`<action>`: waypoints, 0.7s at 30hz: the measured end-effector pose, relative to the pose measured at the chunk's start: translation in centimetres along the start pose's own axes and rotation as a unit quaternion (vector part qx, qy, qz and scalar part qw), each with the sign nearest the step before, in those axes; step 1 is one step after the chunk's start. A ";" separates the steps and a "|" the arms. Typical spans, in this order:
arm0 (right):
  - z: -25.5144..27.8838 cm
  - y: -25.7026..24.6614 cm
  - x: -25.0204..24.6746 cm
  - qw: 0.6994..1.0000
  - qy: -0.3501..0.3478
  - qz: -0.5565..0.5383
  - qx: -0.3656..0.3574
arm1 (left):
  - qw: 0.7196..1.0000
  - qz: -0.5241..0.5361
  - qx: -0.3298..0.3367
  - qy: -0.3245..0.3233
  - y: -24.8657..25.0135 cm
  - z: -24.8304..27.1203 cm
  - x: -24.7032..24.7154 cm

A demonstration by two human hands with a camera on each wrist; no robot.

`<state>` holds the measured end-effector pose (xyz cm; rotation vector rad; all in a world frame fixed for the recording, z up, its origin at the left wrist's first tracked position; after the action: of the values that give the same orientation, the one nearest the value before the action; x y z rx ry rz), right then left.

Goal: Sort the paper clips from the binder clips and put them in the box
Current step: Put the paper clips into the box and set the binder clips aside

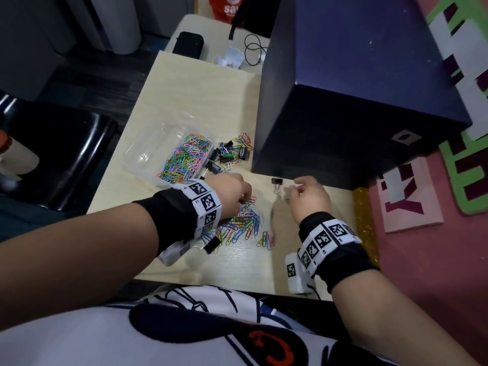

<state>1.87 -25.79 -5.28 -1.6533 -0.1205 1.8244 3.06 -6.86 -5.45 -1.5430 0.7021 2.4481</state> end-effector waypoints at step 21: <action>2.6 0.9 1.0 0.965 -0.110 0.233 -0.056 | 0.994 -0.090 0.025 -0.055 0.7 1.0 1.2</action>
<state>-0.83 -25.01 -6.06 -1.6486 0.0809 2.3939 1.43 -7.17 -5.98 -1.3759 0.5735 2.3442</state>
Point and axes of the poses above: each hand's wrist, its own z-axis away from the middle knuckle, its own x-axis out of the palm, y = z × x, the point moved 4 cm from there along -z, towards the middle knuckle, and after that the axes turned 4 degrees about y, right-handed, at the moved point
